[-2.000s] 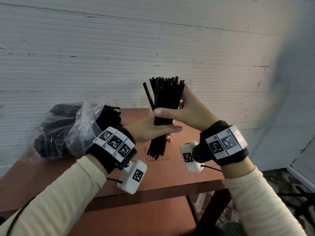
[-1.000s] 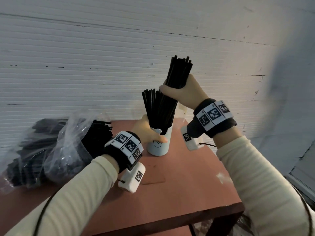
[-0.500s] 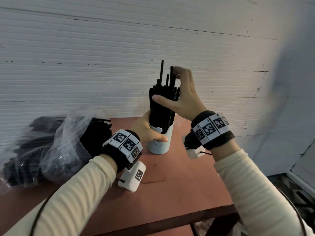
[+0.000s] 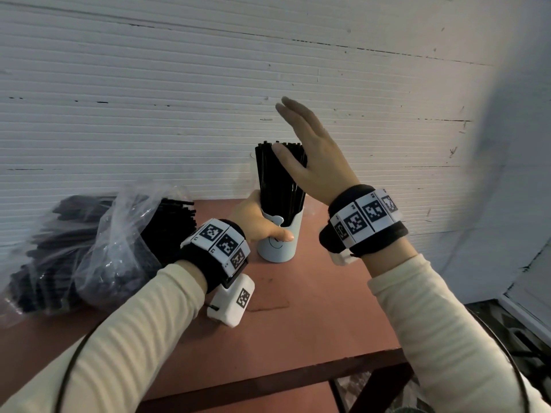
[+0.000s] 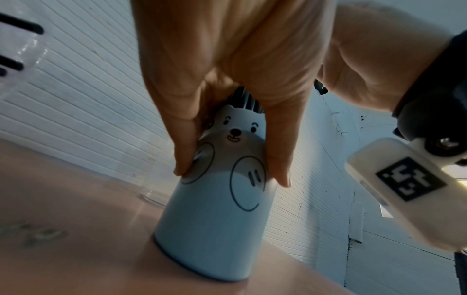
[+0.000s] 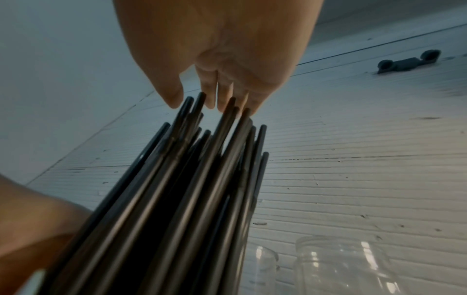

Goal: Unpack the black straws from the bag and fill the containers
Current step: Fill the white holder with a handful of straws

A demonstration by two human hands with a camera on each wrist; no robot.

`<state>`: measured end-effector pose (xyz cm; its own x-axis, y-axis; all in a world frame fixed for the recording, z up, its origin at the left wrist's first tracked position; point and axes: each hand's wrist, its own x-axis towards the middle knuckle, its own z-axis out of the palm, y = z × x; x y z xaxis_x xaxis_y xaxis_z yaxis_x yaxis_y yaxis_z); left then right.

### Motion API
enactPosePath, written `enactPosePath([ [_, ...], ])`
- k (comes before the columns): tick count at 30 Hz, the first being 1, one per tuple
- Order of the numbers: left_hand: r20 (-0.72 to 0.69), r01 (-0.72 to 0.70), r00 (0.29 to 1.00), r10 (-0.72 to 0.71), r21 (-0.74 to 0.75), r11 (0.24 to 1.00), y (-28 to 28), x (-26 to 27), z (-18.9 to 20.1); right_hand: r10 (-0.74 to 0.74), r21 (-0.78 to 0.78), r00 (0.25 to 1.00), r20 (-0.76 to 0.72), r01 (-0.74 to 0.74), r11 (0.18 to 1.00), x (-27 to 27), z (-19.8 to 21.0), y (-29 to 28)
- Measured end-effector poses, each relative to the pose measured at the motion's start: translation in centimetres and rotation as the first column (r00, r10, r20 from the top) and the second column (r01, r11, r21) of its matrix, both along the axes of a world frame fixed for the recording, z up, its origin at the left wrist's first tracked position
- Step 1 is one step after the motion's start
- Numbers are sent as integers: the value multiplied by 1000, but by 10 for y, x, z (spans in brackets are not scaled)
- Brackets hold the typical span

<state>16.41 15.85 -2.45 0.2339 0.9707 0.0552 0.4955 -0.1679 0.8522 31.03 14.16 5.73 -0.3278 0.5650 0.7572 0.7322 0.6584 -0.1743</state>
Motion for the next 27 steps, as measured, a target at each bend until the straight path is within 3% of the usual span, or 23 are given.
enactPosePath([
  [3,0,0,1000,0,-20,1000,-1,0,1,-38,-125,995,91,49,991,-2,4,-2],
  [7,-25,6,1000,-8,-62,998,-6,3,5,-62,-117,995,81,71,991,-3,6,-10],
  [12,-3,-10,1000,10,-83,997,-15,-1,7,74,45,992,-106,-69,997,-9,7,-26],
  [16,-9,-124,992,125,43,991,-32,-19,15,164,70,949,-270,-151,986,-27,0,-43],
  [18,63,-182,982,175,128,975,-43,-35,24,188,-15,925,-330,-204,979,-40,-7,-48],
  [20,137,-260,962,235,208,943,-53,-55,31,184,-196,914,-362,-268,943,-53,-15,-51],
  [24,138,-392,919,369,406,825,-70,-98,45,180,-609,973,-144,-231,759,-80,-33,-46],
  [27,78,-451,881,467,440,777,-72,-134,45,228,-696,972,-49,-197,691,-105,-51,-36],
])
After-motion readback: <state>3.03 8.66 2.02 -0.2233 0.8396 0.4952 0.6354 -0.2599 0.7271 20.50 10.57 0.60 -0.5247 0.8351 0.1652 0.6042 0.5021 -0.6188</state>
